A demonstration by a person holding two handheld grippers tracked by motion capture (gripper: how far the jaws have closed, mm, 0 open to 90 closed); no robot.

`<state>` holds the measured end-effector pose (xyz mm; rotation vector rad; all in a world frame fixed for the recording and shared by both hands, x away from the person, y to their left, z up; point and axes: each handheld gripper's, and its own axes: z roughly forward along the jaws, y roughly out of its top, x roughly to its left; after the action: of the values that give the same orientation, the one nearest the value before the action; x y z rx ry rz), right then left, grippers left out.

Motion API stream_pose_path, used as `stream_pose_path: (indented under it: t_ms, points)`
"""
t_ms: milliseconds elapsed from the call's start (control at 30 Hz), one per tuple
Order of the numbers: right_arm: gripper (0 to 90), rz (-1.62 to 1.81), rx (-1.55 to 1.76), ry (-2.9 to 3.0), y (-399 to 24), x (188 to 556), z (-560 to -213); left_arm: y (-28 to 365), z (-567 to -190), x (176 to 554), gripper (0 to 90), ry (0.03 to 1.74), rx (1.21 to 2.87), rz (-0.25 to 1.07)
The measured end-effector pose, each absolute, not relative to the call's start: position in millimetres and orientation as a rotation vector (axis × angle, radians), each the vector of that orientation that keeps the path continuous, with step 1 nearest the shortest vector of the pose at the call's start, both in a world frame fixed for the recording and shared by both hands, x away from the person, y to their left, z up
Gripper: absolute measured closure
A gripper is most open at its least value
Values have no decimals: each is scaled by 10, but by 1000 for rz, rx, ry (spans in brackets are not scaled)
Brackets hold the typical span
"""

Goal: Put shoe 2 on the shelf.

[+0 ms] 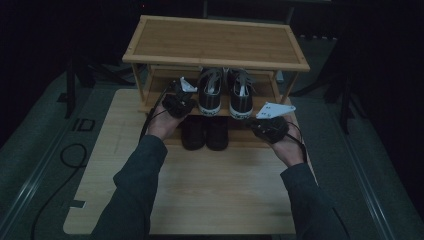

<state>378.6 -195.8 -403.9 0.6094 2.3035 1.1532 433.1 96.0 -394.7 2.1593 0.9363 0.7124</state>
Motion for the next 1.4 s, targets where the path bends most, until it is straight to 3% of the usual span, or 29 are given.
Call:
stream_pose_path:
  t_ms: [1400]
  points:
    - [900, 1152, 590, 2300, -1749, 3816, -4093, 945, -3941, 4320, 900, 941, 2166, 715]
